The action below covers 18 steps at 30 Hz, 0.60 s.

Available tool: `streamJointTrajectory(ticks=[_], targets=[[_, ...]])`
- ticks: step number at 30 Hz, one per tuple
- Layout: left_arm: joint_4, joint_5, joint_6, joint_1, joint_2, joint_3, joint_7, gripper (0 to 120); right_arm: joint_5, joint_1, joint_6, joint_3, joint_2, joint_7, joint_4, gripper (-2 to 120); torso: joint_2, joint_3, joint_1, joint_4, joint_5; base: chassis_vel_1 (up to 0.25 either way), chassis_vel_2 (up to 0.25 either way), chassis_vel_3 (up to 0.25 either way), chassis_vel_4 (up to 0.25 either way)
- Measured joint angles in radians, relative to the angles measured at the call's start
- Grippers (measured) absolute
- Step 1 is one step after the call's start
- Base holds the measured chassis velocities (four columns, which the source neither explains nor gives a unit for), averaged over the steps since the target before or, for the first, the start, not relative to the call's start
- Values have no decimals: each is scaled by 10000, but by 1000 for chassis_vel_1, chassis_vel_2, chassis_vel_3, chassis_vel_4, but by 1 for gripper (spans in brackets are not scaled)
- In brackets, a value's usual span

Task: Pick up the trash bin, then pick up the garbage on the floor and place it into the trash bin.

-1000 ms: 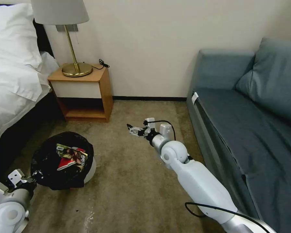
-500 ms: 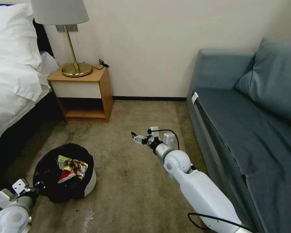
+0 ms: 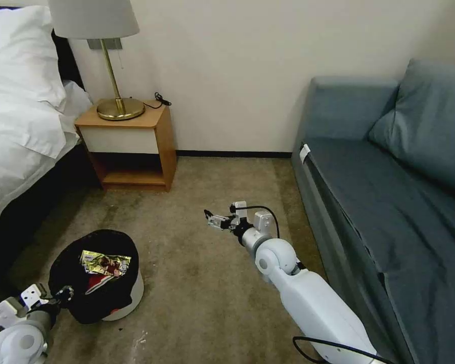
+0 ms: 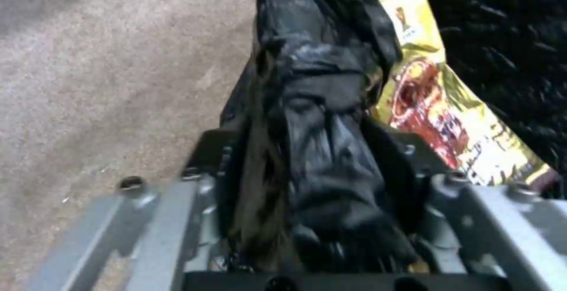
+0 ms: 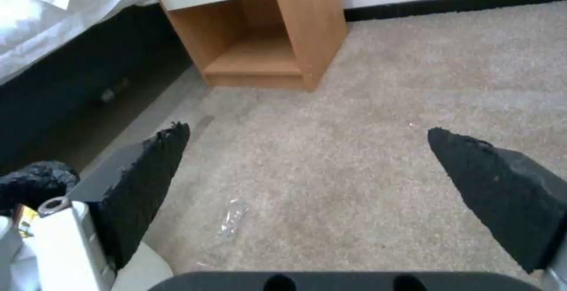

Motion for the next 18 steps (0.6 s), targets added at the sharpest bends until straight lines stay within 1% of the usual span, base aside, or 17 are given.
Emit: streamJointTrajectory(ticks=[2,3,5,6,8,9,11,12,13,14,15,16,17,18], targets=[[-217,153,51,161,3,-56,22,67,16,-22,-11,21,-11,53,64,100,0,0,0,0,0,0,0,0,0],[-217,153,51,161,3,-56,22,67,16,-22,-11,21,-11,53,64,100,0,0,0,0,0,0,0,0,0],[-717,461,91,494,35,-209,57,78,121,-119,-99,79,-24,167,257,100,0,0,0,0,1,0,0,0,0],[-717,461,91,494,35,-209,57,78,121,-119,-99,79,-24,167,257,100,0,0,0,0,1,0,0,0,0],[-967,796,85,665,41,-306,106,86,143,-197,-107,117,-33,217,365,100,0,0,0,0,1,0,0,0,0],[-967,796,85,665,41,-306,106,86,143,-197,-107,117,-33,217,365,100,0,0,0,0,1,0,0,0,0],[-1382,1146,48,885,66,-474,197,98,303,-337,-108,187,-82,362,500,100,0,0,0,0,0,0,0,0,0],[-1382,1146,48,885,66,-474,197,98,303,-337,-108,187,-82,362,500,100,0,0,0,0,0,0,0,0,0],[-1541,1420,-44,1000,99,-547,348,99,373,-395,-110,230,-132,414,548,100,-1,0,0,1,1,0,0,0,0],[-1691,1930,-279,1136,152,-603,637,100,542,-465,-123,298,-226,473,631,100,0,0,0,2,1,0,0,0,0],[-1691,1930,-279,1136,152,-603,637,100,542,-465,-123,298,-226,473,631,100,0,0,0,2,1,0,0,0,0],[-1828,2459,-565,1263,224,-646,940,100,745,-541,-137,364,-340,532,735,100,0,-1,0,0,1,0,0,0,0],[-1828,2459,-565,1263,224,-646,940,100,745,-541,-137,364,-340,532,735,100,0,-1,0,0,1,0,0,0,0],[-1975,2846,-785,1401,301,-688,1238,100,918,-603,-150,426,-460,581,829,100,0,-1,0,0,1,0,0,0,0]])
